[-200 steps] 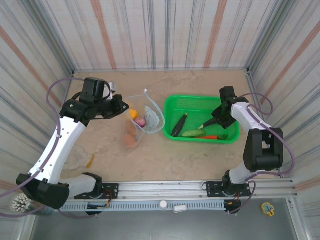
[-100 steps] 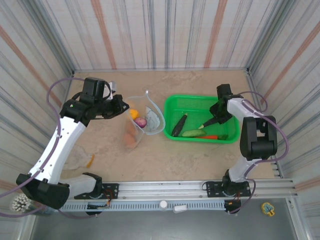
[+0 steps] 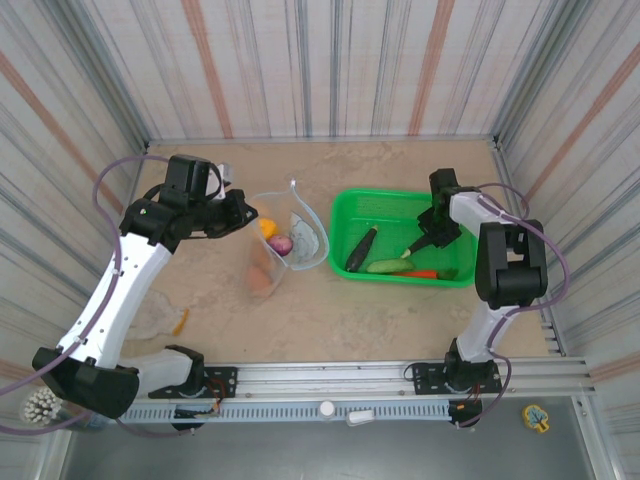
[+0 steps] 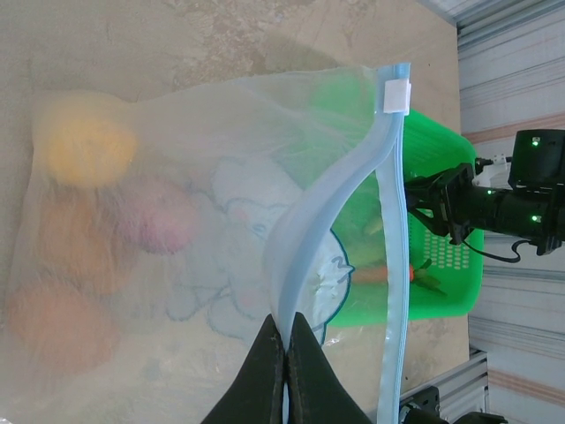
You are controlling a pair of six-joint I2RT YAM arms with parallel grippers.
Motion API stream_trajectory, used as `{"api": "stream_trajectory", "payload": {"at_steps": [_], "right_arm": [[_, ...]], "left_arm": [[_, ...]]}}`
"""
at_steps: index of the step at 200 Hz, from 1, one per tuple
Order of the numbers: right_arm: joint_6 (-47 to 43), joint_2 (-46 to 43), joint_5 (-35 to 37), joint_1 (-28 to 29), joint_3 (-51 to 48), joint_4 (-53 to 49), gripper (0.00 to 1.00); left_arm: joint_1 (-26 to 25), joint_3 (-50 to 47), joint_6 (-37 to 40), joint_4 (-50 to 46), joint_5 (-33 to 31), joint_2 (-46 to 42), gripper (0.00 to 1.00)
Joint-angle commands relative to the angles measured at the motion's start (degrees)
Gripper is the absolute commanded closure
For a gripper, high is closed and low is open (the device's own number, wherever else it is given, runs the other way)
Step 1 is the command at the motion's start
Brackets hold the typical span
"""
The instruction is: Place the food in the zip-top bag and seal the zipper
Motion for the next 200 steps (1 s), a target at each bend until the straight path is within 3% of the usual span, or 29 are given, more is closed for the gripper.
{"api": "stream_trajectory", "payload": {"at_steps": [1, 60, 118, 139, 163, 200], "right_arm": [[0.0, -5.8, 0.9, 0.4, 0.3, -1.9, 0.69], [-10.8, -23.1, -7.2, 3.7, -1.9, 7.4, 0.81], [-21.4, -34.4, -19.7, 20.1, -3.8, 25.3, 0.80], [-23.4, -34.9, -17.4, 28.8, -4.1, 30.2, 0.80], [-27.7, -34.6, -10.0, 37.7, -5.1, 34.8, 0.81], [-31.8, -32.4, -4.6, 44.6, -8.8, 42.7, 0.83]], "left_arm": [[0.1, 1.8, -0.3, -1.2, -0.6, -1.0, 1.00], [0.1, 3.0, -1.0, -1.3, 0.6, -0.6, 1.00], [0.1, 2.1, -3.0, -0.3, 2.1, -0.4, 1.00], [0.1, 2.1, -3.4, -0.2, 2.4, -0.2, 1.00], [0.1, 1.8, -4.4, 0.2, 3.0, 0.0, 1.00], [0.0, 0.9, -5.7, 1.3, 4.3, 0.1, 1.00]]}}
